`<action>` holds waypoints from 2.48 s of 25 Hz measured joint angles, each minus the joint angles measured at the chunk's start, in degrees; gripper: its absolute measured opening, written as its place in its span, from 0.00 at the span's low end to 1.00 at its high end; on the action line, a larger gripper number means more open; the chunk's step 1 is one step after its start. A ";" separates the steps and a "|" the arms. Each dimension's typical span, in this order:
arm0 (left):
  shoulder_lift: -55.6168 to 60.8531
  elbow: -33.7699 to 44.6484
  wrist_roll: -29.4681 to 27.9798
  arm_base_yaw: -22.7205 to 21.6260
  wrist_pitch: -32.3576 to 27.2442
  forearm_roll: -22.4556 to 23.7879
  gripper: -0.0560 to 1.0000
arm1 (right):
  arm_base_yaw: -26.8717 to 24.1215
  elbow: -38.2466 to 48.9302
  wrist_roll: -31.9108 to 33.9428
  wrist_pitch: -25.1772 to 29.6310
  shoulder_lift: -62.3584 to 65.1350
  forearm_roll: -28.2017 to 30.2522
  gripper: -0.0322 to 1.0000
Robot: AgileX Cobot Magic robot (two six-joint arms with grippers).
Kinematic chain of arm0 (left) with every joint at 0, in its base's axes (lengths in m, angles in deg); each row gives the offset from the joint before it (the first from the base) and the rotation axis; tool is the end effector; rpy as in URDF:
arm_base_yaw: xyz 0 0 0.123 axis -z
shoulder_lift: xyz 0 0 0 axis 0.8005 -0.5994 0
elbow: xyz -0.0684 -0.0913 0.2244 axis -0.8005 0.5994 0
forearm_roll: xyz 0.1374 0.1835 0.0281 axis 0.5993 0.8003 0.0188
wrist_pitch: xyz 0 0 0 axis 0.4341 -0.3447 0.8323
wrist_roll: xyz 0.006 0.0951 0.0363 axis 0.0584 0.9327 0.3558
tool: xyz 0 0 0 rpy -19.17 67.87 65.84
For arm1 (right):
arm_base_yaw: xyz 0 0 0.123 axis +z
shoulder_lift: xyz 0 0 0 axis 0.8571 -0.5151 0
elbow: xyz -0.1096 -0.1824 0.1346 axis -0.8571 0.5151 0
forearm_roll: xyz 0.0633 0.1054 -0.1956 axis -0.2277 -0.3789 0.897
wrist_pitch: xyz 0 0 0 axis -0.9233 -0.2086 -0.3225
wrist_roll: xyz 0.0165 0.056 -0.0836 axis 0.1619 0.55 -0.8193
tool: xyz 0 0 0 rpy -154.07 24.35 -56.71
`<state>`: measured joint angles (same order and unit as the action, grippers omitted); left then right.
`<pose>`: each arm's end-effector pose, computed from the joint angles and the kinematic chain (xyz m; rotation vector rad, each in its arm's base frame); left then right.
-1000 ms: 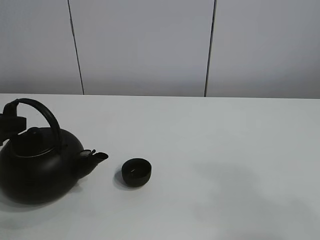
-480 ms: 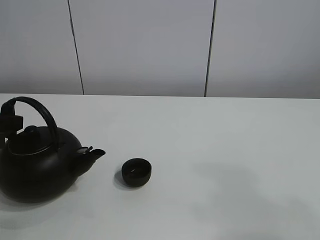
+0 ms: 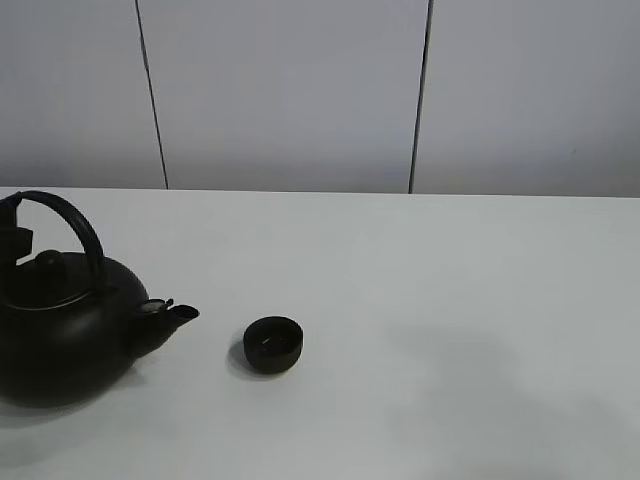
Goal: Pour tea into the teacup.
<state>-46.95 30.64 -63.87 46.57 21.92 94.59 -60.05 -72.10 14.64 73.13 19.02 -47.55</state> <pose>0.2468 -0.0264 0.1081 0.4677 1.8617 -0.3264 0.0323 0.0006 0.2500 0.1121 2.1679 0.0530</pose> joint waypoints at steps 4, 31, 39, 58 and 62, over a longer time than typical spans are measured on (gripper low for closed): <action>4.74 0.26 -2.71 -0.10 -1.33 0.37 0.20 | 0.00 0.00 0.00 0.00 0.00 0.00 0.53; 19.94 -6.36 -17.32 16.38 -16.18 4.26 0.20 | 0.00 0.00 0.00 0.02 0.00 0.00 0.53; 19.88 -10.32 -12.61 21.35 -24.22 -6.75 0.20 | 0.00 0.00 0.00 0.02 0.00 0.00 0.53; 13.90 -10.45 -2.14 21.60 -23.89 -12.34 0.20 | 0.00 0.00 0.00 0.02 0.00 0.00 0.53; 13.90 -10.45 -1.09 21.60 -23.84 -13.59 0.20 | 0.00 0.00 0.00 0.02 0.00 0.00 0.53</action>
<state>-33.04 20.19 -64.96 68.16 -1.92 81.00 -60.05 -72.10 14.64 73.15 19.02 -47.55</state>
